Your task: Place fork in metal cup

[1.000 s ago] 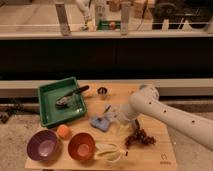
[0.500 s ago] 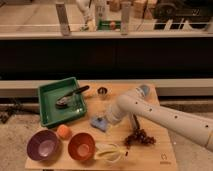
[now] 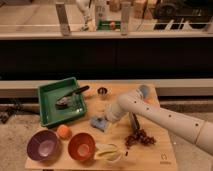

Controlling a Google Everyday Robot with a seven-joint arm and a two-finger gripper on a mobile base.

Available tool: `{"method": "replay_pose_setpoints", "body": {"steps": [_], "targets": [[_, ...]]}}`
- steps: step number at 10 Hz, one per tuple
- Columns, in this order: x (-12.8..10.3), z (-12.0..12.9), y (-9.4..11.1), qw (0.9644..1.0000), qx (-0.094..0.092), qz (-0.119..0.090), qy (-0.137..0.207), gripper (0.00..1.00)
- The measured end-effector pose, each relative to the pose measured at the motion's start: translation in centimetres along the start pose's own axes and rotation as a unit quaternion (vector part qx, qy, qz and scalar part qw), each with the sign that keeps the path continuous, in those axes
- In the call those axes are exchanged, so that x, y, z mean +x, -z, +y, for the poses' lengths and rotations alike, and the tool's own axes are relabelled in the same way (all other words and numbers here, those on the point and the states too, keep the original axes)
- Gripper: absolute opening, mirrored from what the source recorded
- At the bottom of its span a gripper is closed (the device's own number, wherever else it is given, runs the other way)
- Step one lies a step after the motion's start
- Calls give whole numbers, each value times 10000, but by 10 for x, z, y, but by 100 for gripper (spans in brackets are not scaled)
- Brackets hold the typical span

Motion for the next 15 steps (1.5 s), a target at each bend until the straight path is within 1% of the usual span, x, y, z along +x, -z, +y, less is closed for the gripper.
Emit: {"method": "replay_pose_setpoints", "body": {"steps": [3,4,5,6,7,10,11,12,13,14,15], "targets": [[3,-4,-12,10000,-22,-74,-36,79],[2,-5,-15,9999,-34,-89,-40,74],[1,-6,-18,9999,-57,-91,-21,63],[0,-6,-20,9999,-74,-92,-21,56],[0,-6,-22,9999,-90,-90,-38,50],[2,-8,-25,9998,-118,-105,-139,50],[3,-8,-25,9997,-129,-112,-166,52],[3,-9,-25,9996,-141,-125,-193,55],[6,-8,-23,9995,-152,-128,-240,56],[9,-6,-18,9993,-166,-131,-317,63],[13,-4,-11,9990,-180,-136,-396,67]]}}
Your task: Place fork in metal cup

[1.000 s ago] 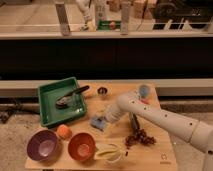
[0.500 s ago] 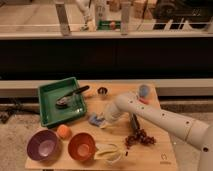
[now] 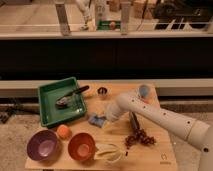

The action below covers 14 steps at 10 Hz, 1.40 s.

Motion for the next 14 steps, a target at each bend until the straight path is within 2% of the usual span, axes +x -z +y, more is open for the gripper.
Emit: {"method": "replay_pose_setpoints", "body": {"steps": [1,5,8,14], "targets": [[4,2,8,10000,10,3,-73,71],[0,-1,25,9997,-1,-29,-226,72],[-20,-11,14,9996,-26,-68,-258,72],[-32,-17,-14,9994,6,-54,-356,72]]}}
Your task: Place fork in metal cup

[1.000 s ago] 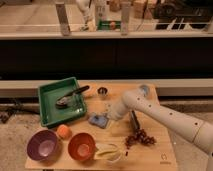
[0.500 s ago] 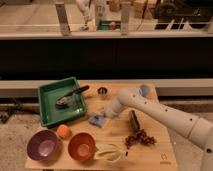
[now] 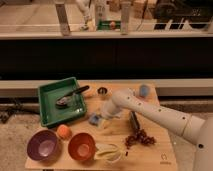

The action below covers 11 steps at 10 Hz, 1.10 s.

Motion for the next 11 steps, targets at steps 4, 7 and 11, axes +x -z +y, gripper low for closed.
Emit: {"method": "replay_pose_setpoints", "body": {"steps": [4,7,11], "targets": [[-1,-3,-9,10000,18,-26,-2,40],[2,-5,-10,10000,-9,-56,-13,11],[12,-2,-6,9999,-89,-82,-44,2]]}}
